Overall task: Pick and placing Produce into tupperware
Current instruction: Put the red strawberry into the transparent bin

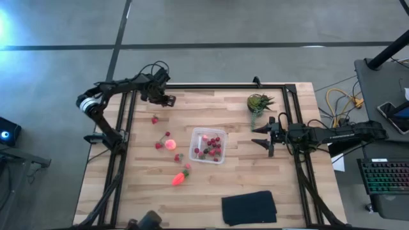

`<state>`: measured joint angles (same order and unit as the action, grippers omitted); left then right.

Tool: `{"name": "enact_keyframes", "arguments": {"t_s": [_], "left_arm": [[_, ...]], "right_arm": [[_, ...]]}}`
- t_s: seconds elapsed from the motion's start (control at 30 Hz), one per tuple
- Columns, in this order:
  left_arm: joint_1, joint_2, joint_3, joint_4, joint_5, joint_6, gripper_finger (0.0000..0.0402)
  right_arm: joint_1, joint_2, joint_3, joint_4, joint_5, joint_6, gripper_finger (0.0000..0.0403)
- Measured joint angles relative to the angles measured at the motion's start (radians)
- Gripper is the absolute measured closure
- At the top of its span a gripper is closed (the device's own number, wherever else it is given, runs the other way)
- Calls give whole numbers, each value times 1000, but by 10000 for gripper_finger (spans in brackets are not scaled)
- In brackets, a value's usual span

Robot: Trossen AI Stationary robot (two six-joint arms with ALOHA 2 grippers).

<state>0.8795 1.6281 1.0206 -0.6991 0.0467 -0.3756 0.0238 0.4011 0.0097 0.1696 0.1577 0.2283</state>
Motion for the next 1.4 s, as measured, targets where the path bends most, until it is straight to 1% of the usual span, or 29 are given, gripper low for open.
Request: {"name": "enact_keyframes", "arguments": {"t_s": [0.07, 0.2, 0.23, 0.3, 0.4, 0.47, 0.53, 0.63, 0.73, 0.93, 1.1, 1.23, 1.4], "left_arm": [[-46, -54, 0, 1, 72, 51, 258], [-194, -188, 0, 2, 286, 230, 271], [-239, -217, 0, 3, 302, 247, 273], [-333, -255, 0, 4, 296, 251, 275], [-473, -273, 0, 31, 288, 274, 272], [-564, -271, 0, 83, 289, 306, 267], [-644, -256, 0, 169, 293, 315, 263], [-717, -214, 0, 295, 274, 311, 262], [-742, -152, 6, 375, 262, 304, 261], [-746, -36, 49, 365, 261, 301, 260], [-746, -9, 52, 365, 257, 190, 256], [-757, -12, 52, 369, 242, 180, 230], [-757, -42, 54, 360, 181, 172, 186]], "right_arm": [[0, 0, 0, 0, 0, 0, 174], [0, 0, 0, 0, 0, 0, 174], [0, 0, 0, 0, 0, 0, 174], [0, 0, 0, 0, 0, 0, 174], [0, 0, 0, 0, 0, 0, 174], [0, 0, 0, 0, 0, 0, 174], [0, 0, 0, 0, 0, 0, 174], [0, 0, 0, 0, 0, 0, 174], [0, 0, 0, 0, 0, 0, 174], [0, 0, 0, 0, 0, 0, 174], [0, 0, 0, 0, 0, 0, 174], [0, 0, 0, 0, 0, 0, 174], [0, 0, 0, 0, 0, 0, 174]]}}
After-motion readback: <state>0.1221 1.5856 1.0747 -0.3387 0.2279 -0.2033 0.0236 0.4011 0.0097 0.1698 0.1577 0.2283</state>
